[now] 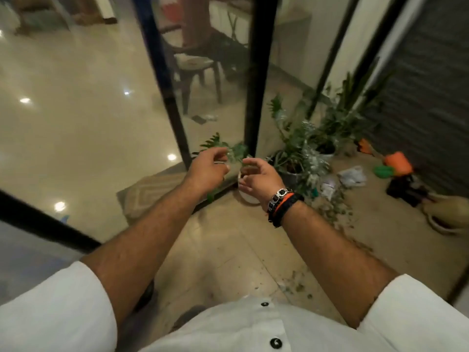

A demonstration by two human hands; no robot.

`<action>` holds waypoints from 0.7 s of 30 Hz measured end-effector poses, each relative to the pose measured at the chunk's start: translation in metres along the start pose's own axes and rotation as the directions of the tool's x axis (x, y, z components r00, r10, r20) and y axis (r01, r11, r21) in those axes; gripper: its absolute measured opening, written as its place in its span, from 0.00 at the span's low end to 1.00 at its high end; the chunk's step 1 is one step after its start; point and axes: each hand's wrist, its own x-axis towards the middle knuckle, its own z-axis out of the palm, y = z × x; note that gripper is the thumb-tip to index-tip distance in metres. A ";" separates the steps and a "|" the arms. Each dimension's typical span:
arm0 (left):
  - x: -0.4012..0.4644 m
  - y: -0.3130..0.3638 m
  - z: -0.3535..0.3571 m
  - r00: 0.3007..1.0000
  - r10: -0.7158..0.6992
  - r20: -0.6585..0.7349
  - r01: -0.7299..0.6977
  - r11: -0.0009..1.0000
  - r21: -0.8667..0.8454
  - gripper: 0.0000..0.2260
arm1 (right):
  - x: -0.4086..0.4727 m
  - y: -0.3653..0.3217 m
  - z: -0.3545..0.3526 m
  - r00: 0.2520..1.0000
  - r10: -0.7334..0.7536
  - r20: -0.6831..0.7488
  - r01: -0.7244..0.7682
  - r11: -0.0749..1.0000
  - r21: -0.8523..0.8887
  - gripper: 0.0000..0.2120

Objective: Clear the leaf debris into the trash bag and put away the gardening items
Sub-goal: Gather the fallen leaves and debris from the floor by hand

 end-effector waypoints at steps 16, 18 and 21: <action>-0.006 0.065 0.295 0.755 0.119 0.645 -0.231 0.968 0.092 0.22 | -0.068 0.048 -0.268 0.789 0.137 -0.599 0.007 0.973 0.232 0.21; 0.005 0.067 0.319 0.719 0.110 0.686 -0.253 0.961 0.111 0.22 | -0.066 0.050 -0.289 0.745 0.177 -0.643 0.009 0.961 0.275 0.20; 0.026 0.068 0.346 0.681 0.083 0.727 -0.274 0.950 0.149 0.22 | -0.062 0.053 -0.317 0.693 0.211 -0.690 -0.004 0.957 0.289 0.20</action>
